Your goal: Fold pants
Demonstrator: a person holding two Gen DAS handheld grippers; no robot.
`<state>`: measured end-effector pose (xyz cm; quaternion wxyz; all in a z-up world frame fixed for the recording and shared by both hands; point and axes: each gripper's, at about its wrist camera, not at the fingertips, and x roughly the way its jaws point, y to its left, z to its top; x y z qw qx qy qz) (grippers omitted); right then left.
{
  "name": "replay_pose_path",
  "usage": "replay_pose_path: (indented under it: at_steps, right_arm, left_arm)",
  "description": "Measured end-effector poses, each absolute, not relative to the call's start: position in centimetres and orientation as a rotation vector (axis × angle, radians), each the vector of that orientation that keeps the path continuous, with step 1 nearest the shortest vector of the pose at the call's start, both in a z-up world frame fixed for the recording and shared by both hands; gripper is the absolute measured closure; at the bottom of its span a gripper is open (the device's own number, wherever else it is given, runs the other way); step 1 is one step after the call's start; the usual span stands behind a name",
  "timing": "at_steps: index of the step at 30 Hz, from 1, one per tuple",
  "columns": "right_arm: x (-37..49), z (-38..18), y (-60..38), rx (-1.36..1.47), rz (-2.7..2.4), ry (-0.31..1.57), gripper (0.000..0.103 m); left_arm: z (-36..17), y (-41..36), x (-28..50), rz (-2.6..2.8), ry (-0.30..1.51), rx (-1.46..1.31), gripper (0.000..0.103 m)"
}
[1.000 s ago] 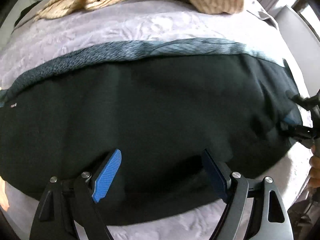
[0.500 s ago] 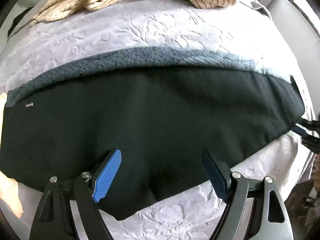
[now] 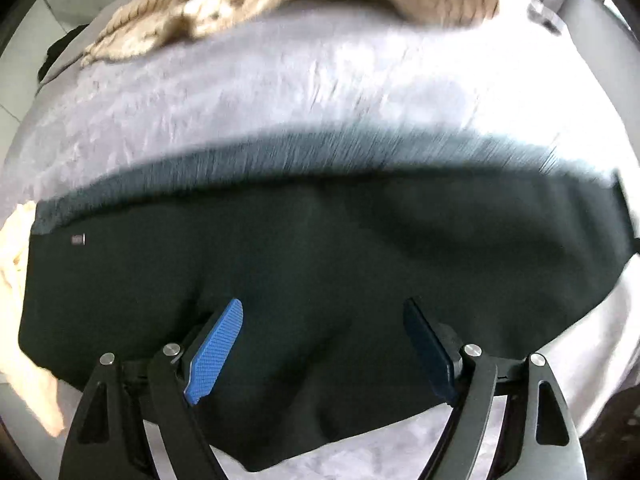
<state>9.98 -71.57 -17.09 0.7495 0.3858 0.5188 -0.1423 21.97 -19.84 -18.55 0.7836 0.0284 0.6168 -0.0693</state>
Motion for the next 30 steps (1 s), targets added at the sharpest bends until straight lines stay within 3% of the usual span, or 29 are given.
replay_pose_path:
  at_steps: [2,6,12,16,20,23,30]
  right_arm:
    - [12.7,-14.8,-67.8,0.690,-0.137,1.124,0.091]
    - [18.1,-14.5,-60.1,0.501,0.097,1.160,0.073]
    - [21.9,-19.4,-55.6,0.428,0.149,1.223,0.077]
    - [21.3,-17.8,-60.4,0.537,-0.005,1.199,0.072]
    - [18.1,-15.4,-60.5,0.697,0.161,1.182,0.063]
    - [15.2,-14.7,-54.8,0.781,0.383,1.221,0.054]
    - [9.1,-20.0,-37.2,1.048,0.666,1.420,0.054]
  left_arm:
    - [-17.7,-21.4,23.7,-0.165,1.282,0.057,0.019]
    - [-18.9,-23.4,27.2,-0.140,1.240,0.057,0.019]
    - [-22.5,-19.2,29.4,0.028,1.262,0.033,0.019]
    - [-21.0,-13.5,29.4,0.113,1.270,0.030,0.019]
    - [-18.4,-7.3,26.2,0.122,1.259,0.043,0.019]
    - [-18.3,-3.6,23.5,0.137,1.287,0.072,0.019]
    - [-20.4,5.3,21.3,0.192,1.290,0.119,0.019]
